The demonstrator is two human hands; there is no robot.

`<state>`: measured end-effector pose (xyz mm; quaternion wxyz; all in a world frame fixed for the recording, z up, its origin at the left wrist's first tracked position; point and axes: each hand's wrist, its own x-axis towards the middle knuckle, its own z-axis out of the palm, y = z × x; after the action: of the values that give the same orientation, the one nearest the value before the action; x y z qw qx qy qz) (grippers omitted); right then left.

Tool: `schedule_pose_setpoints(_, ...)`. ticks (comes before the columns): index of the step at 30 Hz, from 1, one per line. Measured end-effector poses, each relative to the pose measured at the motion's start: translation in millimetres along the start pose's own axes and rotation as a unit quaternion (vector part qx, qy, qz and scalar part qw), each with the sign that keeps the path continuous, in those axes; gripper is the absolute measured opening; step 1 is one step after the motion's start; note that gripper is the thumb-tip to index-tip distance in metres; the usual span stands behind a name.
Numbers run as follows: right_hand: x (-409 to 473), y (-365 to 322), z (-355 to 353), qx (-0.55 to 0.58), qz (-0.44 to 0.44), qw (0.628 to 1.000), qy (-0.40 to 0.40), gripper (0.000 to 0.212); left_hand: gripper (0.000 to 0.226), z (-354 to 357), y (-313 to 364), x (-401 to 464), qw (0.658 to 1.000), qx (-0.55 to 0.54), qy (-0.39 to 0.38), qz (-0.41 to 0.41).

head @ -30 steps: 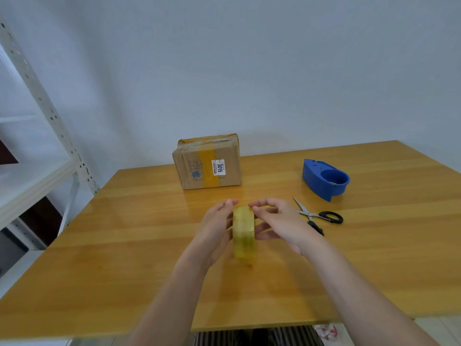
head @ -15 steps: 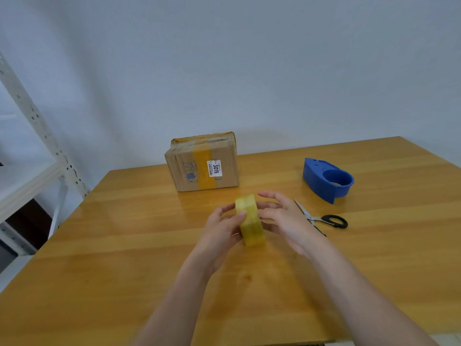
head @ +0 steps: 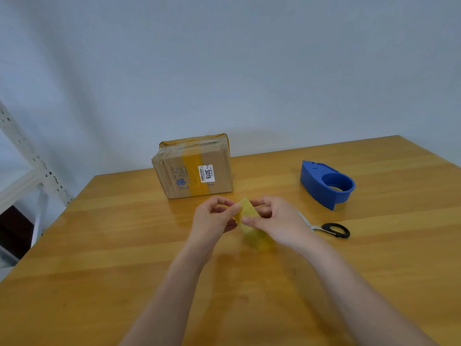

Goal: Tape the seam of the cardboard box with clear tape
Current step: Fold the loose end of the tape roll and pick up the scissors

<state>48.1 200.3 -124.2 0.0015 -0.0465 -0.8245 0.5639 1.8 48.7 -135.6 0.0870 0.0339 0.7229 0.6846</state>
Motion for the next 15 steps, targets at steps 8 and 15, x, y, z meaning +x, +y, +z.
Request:
schedule_pose_setpoints(8, 29, -4, -16, -0.089, -0.053, 0.994, 0.024, 0.053, 0.017, 12, 2, 37, 0.998, -0.002, 0.037, 0.047)
schedule_pose_setpoints(15, 61, 18, -24, -0.228, -0.071, 0.969, 0.065, 0.056, 0.014, 29, -17, 60, 0.999, -0.001, 0.039, 0.019)
